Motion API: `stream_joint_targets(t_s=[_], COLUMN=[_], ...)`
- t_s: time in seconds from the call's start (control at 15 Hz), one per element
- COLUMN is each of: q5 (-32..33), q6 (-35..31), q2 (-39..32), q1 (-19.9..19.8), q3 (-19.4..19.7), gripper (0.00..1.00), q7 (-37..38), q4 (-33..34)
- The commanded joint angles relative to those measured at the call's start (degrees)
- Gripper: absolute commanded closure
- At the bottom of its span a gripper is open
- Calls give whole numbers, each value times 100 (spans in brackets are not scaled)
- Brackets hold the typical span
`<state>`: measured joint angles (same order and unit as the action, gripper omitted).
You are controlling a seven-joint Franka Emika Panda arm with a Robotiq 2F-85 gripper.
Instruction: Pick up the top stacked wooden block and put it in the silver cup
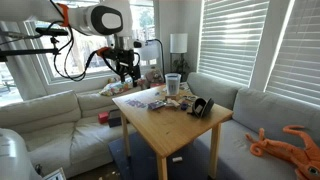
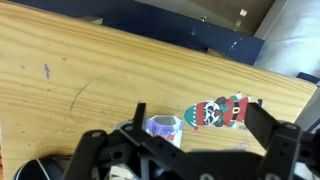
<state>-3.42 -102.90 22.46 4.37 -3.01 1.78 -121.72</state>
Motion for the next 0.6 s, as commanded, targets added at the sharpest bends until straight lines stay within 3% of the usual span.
stream_joint_targets(t_s=[0.0, 0.13, 0.27, 0.4, 0.47, 0.53], q5=[-10, -42, -67, -65, 4, -34], q6=[14, -88, -367, -530, -514, -333], q2=[-5, -35, -275, -646, -906, -1179], q1=[-32, -31, -58, 42, 374, 441], q3=[-27, 18, 260, 700, 1135, 1384], gripper=[0, 0, 0, 0, 0, 0], q7=[-8, -108, -717, -1703, -2116, -2578], q4=[14, 13, 175, 479, 737, 1065])
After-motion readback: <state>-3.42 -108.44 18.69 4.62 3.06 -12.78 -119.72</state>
